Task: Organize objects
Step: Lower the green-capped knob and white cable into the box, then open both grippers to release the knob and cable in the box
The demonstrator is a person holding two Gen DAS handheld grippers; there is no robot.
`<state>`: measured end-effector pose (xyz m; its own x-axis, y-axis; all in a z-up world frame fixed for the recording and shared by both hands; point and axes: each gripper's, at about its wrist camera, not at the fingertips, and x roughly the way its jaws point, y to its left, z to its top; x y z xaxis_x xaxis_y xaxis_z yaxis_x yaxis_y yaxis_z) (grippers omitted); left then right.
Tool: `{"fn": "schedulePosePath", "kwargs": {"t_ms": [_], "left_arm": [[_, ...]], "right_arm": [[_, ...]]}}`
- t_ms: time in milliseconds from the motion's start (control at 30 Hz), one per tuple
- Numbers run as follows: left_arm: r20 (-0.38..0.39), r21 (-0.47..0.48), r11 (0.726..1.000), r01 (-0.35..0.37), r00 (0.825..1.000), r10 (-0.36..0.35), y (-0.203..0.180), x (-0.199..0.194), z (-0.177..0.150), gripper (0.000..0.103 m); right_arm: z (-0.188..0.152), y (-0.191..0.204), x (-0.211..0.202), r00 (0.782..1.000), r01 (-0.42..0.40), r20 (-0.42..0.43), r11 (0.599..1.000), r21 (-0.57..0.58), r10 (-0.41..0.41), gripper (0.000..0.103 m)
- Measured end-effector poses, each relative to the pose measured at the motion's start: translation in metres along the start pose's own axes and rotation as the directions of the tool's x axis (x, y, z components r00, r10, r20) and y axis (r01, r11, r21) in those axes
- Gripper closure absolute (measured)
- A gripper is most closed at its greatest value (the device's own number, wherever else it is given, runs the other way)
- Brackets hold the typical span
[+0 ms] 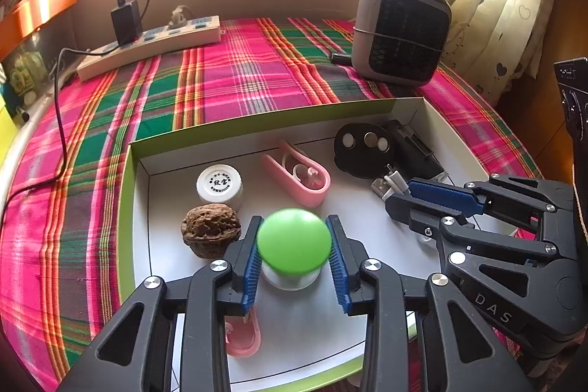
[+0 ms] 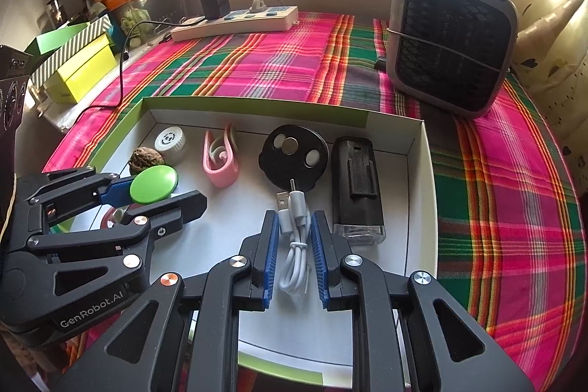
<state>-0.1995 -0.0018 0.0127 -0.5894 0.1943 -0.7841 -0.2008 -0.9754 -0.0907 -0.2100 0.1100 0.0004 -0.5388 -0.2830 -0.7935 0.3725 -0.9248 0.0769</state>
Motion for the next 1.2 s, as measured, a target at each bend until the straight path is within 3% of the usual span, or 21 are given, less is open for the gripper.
{"fn": "schedulePosePath", "kwargs": {"t_ms": [600,900,1200], "left_arm": [[0.023,0.007,1.000,-0.010,1.000,0.009,-0.003,-0.016,-0.005,0.069],[0.050,0.001,1.000,-0.009,0.999,0.009,-0.004,-0.029,-0.010,0.069],[0.076,0.001,1.000,-0.010,0.997,0.010,-0.007,-0.043,-0.015,0.069]], "right_arm": [[-0.005,0.001,-0.012,1.000,-0.003,0.015,1.000,0.025,0.002,0.066],[-0.008,0.007,-0.023,0.999,0.033,0.040,0.999,0.006,-0.034,0.064],[-0.014,0.008,-0.037,0.998,0.012,0.068,0.999,0.042,-0.015,0.060]]}}
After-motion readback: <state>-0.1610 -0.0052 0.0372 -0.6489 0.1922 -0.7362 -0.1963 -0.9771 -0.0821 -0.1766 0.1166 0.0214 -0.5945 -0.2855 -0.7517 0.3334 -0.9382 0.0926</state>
